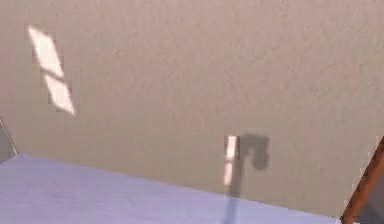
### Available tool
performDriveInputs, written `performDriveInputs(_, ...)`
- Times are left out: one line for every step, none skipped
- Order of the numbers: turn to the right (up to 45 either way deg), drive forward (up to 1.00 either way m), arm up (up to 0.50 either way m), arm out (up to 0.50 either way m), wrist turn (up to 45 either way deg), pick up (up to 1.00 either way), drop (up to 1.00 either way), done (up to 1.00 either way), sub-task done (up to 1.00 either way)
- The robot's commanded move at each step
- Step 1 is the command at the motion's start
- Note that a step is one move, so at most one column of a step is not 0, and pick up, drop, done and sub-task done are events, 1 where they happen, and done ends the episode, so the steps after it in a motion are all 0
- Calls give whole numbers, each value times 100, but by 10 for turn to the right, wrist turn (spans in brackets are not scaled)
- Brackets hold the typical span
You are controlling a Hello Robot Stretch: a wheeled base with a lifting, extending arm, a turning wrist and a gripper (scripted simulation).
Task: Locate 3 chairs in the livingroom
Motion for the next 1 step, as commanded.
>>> performDriveInputs(450, 0, 0, 0, 0, 0, 0, 0, 0)
